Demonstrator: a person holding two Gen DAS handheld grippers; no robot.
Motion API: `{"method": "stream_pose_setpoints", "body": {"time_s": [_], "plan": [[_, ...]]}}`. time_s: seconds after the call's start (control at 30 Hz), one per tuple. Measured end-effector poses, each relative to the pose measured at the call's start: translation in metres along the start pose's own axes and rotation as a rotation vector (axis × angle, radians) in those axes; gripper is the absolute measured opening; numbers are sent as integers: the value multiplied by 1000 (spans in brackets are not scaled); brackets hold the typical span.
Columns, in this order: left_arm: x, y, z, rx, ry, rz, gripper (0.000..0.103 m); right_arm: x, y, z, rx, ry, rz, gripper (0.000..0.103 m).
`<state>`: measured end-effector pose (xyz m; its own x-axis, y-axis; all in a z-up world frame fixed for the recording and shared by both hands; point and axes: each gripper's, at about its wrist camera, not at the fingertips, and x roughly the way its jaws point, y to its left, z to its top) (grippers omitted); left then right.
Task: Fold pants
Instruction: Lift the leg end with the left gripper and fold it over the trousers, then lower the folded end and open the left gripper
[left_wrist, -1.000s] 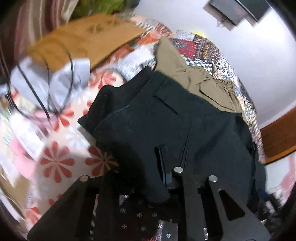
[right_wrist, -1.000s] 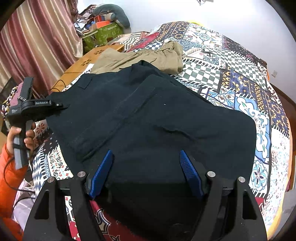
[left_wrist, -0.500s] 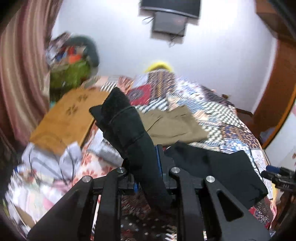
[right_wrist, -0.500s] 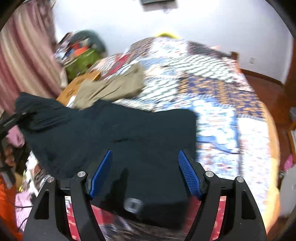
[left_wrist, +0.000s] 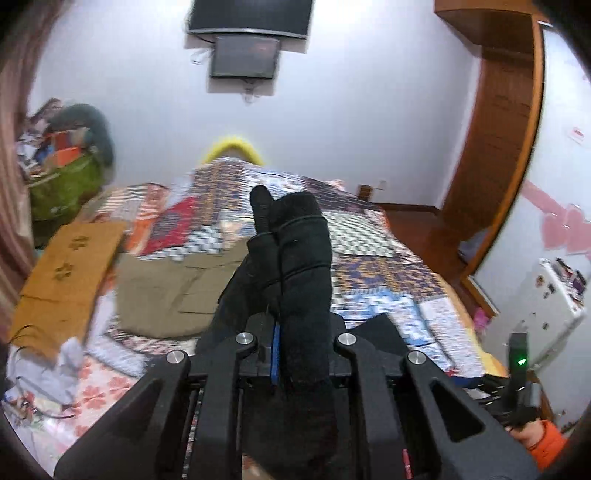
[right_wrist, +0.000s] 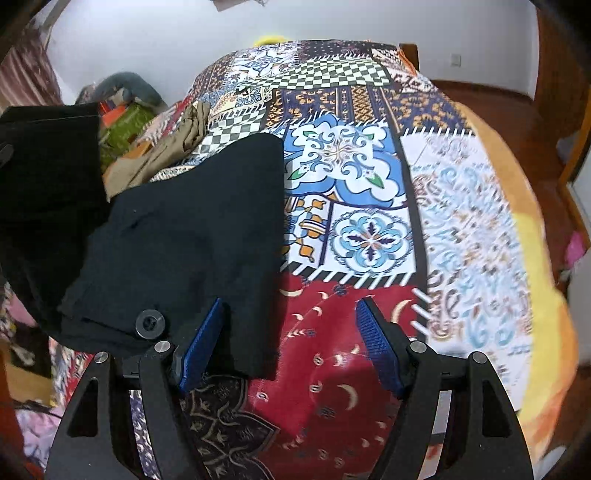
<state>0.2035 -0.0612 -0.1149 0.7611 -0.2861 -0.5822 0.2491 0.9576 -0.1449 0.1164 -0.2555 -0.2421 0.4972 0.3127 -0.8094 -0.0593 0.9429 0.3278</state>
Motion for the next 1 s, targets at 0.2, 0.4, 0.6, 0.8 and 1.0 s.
{"method": "stream_pose_setpoints", "body": {"time_s": [0.2, 0.4, 0.6, 0.8, 1.0], "plan": [[31, -55, 8, 65, 22, -80, 13, -3, 3, -2, -12, -10, 9, 71], [57, -109, -9, 195, 60, -161, 13, -1, -1, -3, 3, -11, 31, 71], [98, -140, -56, 279, 249, -230, 13, -16, -10, -3, 16, -28, 32, 71], [125, -145, -91, 272, 397, -257, 14, -41, -28, -8, 50, -75, -47, 71], [111, -147, -100, 283, 407, -254, 22, -50, -42, -15, 95, -74, -71, 71]]}}
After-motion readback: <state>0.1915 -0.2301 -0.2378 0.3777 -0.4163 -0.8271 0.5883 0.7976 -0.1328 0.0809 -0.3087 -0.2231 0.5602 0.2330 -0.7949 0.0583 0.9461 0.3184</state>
